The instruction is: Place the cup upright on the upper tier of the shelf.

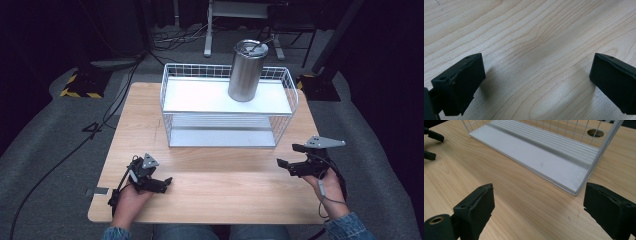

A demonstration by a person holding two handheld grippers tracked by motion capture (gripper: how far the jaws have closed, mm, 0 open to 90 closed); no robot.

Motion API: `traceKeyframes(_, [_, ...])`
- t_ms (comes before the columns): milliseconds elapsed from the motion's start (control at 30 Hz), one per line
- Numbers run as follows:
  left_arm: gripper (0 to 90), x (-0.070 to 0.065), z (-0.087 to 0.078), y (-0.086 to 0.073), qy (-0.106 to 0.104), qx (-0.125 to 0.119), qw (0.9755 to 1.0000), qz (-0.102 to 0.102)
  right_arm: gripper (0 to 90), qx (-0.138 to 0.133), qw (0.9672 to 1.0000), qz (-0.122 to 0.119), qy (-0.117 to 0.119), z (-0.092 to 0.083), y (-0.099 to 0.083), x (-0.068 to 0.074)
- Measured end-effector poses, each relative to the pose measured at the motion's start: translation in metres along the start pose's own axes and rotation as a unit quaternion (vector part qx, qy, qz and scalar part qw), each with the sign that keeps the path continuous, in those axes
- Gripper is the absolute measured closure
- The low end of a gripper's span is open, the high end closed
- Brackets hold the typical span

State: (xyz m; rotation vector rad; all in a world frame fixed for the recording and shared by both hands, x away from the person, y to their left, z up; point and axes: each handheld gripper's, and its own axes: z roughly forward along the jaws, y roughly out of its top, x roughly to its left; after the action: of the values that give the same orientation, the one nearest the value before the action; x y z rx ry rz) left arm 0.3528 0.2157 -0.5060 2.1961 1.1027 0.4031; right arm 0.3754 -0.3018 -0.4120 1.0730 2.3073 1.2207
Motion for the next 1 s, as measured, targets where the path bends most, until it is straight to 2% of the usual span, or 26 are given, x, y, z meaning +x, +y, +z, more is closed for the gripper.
traceKeyframes(200, [0.6, 0.000, 0.000, 0.000, 0.000, 0.000, 1.0000, -0.001, 10.2, 0.011, 0.9999, 0.009, -0.006, 0.009, -0.014, 0.001])
traceKeyframes(300, [0.6, 0.000, 0.000, 0.000, 0.000, 0.000, 1.0000, -0.001, 10.2, 0.024, 0.9996, -0.001, -0.012, 0.016, -0.020, 0.001])
traceKeyframes(333, [0.6, 0.000, 0.000, 0.000, 0.001, 0.000, 1.0000, -0.001, 10.2, 0.036, 0.9993, -0.004, -0.014, 0.021, -0.024, 0.002])
traceKeyframes(467, [0.6, 0.000, 0.000, 0.000, 0.001, 0.000, 1.0000, -0.001, 10.0, 0.045, 0.9988, -0.006, -0.017, 0.026, -0.030, 0.003])
traceKeyframes(667, [0.6, 0.000, 0.000, 0.000, 0.001, 0.000, 1.0000, -0.001, 10.0, 0.070, 0.9974, 0.008, -0.014, 0.036, -0.042, 0.005])
traceKeyframes(800, [0.6, 0.000, 0.000, 0.000, 0.001, 0.000, 1.0000, -0.001, 10.0, 0.075, 0.9970, 0.016, -0.014, 0.039, -0.048, 0.005])
traceKeyframes(1000, [0.6, 0.000, 0.000, 0.000, 0.001, 0.000, 1.0000, -0.001, 10.0, 0.096, 0.9952, 0.014, -0.016, 0.047, -0.058, 0.007])
